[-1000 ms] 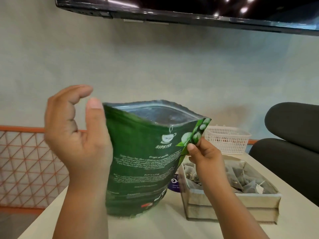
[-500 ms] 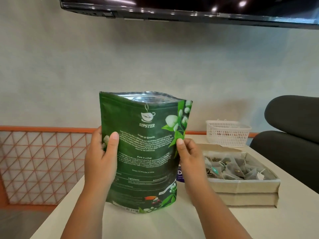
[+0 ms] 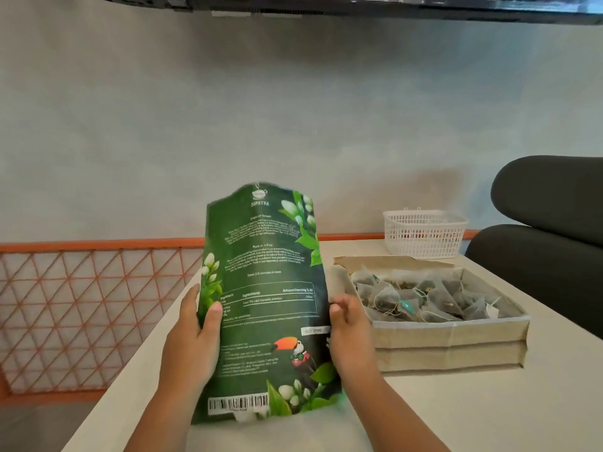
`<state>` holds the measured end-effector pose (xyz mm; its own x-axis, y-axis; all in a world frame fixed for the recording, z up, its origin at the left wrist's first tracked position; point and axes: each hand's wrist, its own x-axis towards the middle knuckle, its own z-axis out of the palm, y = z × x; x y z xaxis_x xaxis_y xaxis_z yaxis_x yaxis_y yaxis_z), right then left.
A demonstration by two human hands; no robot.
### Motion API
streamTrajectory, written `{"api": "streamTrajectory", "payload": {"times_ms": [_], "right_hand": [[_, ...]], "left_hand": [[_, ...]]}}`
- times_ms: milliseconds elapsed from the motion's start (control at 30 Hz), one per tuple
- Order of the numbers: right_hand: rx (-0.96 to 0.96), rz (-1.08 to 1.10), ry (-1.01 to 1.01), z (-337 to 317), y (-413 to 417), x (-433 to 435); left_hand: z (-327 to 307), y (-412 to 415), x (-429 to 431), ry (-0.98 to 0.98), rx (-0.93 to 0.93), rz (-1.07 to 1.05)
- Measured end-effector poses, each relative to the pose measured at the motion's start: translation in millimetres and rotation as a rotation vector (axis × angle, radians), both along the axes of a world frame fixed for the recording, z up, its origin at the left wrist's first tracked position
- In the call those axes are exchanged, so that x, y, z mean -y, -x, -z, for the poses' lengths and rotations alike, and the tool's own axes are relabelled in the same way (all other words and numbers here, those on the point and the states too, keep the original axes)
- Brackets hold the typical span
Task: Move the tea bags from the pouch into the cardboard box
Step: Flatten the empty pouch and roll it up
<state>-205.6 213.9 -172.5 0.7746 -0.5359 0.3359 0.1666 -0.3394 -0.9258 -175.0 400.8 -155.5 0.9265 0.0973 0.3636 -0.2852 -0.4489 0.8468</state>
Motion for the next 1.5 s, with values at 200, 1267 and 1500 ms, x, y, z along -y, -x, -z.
{"api": "streamTrajectory", "payload": {"times_ms": [200,1267,1500], "right_hand": [[-0.046,-0.142,0.365,-2.1,12.4,-10.6],[-0.579,-0.427,0.772,16.5,8.6,-5.4],[-0.415,-0.650,0.629,2.2,24.8,7.3]], "left_hand": [[9.1,-0.5,3.3,-0.308,-0.167,-0.020],[25.5,4.4,10.4,-0.439,-0.250,0.420],[33.0,14.9,-6.3,-0.703,-0.237,0.632]]}}
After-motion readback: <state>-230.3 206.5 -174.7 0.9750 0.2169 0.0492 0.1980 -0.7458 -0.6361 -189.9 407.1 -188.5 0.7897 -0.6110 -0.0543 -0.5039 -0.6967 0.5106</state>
